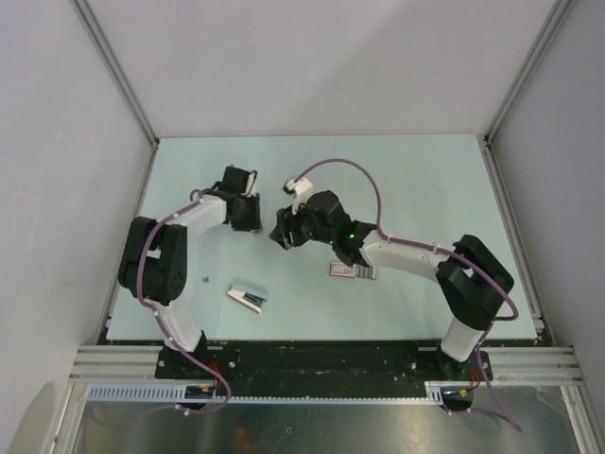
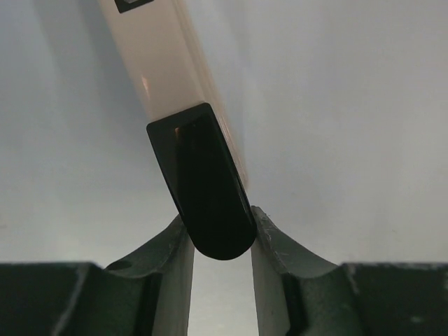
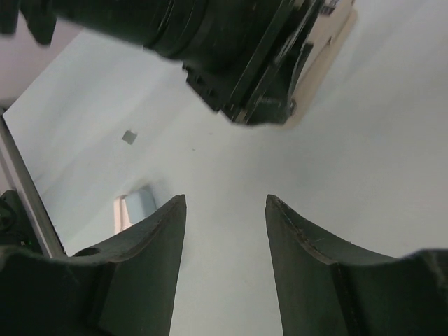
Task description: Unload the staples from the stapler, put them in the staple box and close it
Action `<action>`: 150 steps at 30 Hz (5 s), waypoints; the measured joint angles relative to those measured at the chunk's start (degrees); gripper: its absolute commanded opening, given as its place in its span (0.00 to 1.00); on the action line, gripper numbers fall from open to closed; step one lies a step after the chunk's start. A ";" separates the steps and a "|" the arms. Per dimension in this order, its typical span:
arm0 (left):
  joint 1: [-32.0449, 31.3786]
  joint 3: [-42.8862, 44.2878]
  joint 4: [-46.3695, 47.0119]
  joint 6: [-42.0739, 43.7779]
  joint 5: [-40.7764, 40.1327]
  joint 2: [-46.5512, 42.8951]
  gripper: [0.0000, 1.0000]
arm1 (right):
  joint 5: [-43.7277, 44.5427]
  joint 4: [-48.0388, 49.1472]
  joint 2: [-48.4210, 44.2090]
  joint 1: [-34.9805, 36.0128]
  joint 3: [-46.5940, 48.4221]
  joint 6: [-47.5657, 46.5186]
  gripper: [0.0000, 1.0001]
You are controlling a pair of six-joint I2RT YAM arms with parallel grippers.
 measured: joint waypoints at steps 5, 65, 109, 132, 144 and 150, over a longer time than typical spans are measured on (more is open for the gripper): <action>-6.54 0.00 -0.28 -2.93 2.84 -0.46 0.14 | 1.09 -3.13 -7.06 -4.50 -3.04 -0.61 0.54; 8.00 -7.91 -11.45 15.91 11.41 -28.87 0.99 | 23.63 -37.18 27.65 0.37 37.88 1.03 0.12; -6.05 -18.62 1.81 19.74 27.87 -23.45 0.89 | 21.51 -8.74 -4.00 0.04 -5.27 44.57 0.00; -5.90 -18.60 2.93 23.56 33.70 -20.72 0.38 | 10.27 0.74 -4.24 -2.36 -9.25 49.11 0.00; -4.94 -19.30 3.96 24.70 30.12 -21.05 0.01 | 1.92 2.54 -3.23 -4.26 -10.49 47.98 0.00; -5.97 -20.15 4.66 27.12 27.78 -22.45 0.00 | -1.09 2.01 -3.23 -5.33 -10.51 45.94 0.00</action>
